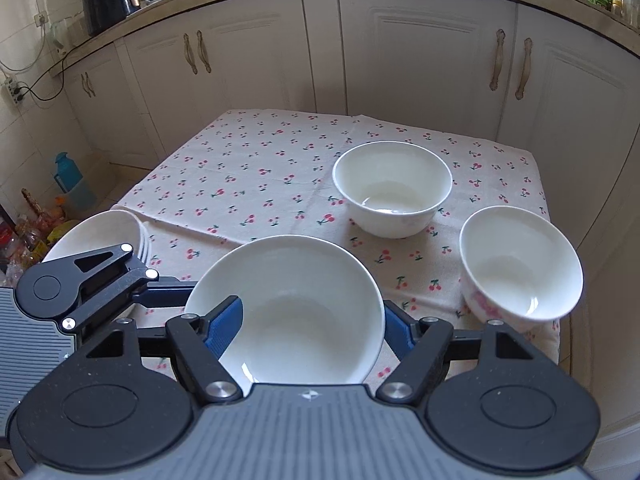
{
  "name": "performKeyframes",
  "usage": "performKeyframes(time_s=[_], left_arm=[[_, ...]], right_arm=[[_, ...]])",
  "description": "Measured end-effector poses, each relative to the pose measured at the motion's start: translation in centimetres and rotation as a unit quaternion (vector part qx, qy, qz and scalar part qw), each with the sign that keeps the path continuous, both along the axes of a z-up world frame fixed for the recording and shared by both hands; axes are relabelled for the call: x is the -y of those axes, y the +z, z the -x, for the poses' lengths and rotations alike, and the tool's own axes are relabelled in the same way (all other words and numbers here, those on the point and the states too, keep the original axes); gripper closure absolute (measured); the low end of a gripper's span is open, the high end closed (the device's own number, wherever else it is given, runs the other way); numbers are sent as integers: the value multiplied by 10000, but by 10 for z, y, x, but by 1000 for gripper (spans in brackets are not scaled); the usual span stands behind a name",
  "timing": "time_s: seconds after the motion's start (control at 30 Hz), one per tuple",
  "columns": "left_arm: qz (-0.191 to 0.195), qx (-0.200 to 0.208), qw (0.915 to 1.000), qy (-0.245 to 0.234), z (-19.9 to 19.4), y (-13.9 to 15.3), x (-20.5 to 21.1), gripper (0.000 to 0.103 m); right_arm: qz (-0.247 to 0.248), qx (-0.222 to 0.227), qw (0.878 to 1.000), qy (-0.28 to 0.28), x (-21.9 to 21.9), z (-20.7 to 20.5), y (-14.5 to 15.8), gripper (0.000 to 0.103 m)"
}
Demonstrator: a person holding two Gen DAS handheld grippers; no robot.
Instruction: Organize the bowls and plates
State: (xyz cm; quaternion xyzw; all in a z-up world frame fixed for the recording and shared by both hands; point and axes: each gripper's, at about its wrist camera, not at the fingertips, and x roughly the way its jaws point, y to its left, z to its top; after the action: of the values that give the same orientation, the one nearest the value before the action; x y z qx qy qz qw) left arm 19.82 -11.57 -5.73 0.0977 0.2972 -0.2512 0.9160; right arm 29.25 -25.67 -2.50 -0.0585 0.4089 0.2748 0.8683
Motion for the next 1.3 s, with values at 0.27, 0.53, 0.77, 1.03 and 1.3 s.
performKeyframes(time_s=[0.27, 0.53, 0.77, 1.03, 1.3], left_arm=[[-25, -138, 9998, -123, 30, 1, -16, 18], [-176, -376, 9989, -237, 50, -9, -32, 18], [-176, -473, 9982, -326, 68, -11, -41, 18], [-126, -541, 9976, -419, 79, -13, -46, 18], [-67, -556, 9974, -451, 80, -15, -48, 18]], right_arm=[[-90, -120, 9999, 13, -10, 32, -4, 24], [-108, -321, 9994, 88, -24, 58, -15, 24], [-140, -472, 9987, 97, -30, 75, -19, 24], [-94, -528, 9985, 87, -33, 87, -21, 24], [-71, -486, 9988, 76, -34, 89, -22, 24]])
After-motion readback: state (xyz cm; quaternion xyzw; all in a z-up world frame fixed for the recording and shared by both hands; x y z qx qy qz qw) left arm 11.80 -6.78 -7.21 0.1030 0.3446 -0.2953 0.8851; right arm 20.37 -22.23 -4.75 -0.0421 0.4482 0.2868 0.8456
